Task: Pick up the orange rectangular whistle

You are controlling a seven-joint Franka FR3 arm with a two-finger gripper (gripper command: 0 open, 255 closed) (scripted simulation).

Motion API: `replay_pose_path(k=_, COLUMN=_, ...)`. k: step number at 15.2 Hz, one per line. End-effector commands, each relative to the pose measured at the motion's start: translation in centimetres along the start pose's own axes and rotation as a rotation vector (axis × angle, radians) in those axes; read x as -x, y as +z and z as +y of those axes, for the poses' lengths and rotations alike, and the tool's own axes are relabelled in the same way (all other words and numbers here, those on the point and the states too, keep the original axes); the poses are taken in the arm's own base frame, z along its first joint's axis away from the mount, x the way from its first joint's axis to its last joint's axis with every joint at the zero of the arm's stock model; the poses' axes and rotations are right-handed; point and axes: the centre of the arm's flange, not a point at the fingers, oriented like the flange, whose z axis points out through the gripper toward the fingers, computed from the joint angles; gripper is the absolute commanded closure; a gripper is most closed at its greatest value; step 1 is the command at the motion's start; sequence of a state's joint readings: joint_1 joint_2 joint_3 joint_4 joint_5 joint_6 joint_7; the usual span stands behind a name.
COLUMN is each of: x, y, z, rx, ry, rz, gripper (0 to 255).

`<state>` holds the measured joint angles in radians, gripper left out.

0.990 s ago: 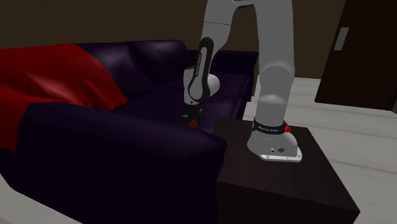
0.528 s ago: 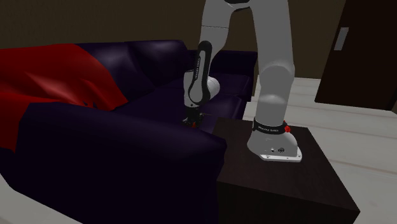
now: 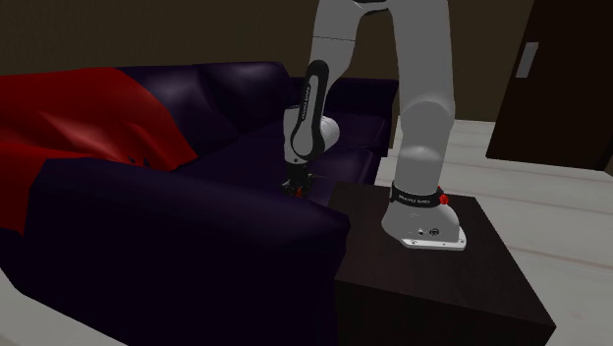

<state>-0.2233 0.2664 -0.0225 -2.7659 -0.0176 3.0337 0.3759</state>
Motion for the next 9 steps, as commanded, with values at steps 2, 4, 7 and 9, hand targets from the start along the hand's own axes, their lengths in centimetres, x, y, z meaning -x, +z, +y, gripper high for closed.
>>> replay_pose_path(k=2, x=0.0, y=-1.4, z=0.0, rx=0.0, ry=0.0, rz=0.0, gripper=255)
replay_pose_path(k=4, x=0.0, y=-2.5, z=0.0, rx=0.0, ry=0.0, rz=0.0, gripper=255)
replay_pose_path(k=7, x=0.0, y=-4.0, z=0.1, rx=0.0, ry=0.0, rz=0.0, gripper=255)
replay_pose_path(k=9, x=0.0, y=-5.1, z=0.1, rx=0.0, ry=0.0, rz=0.0, gripper=255)
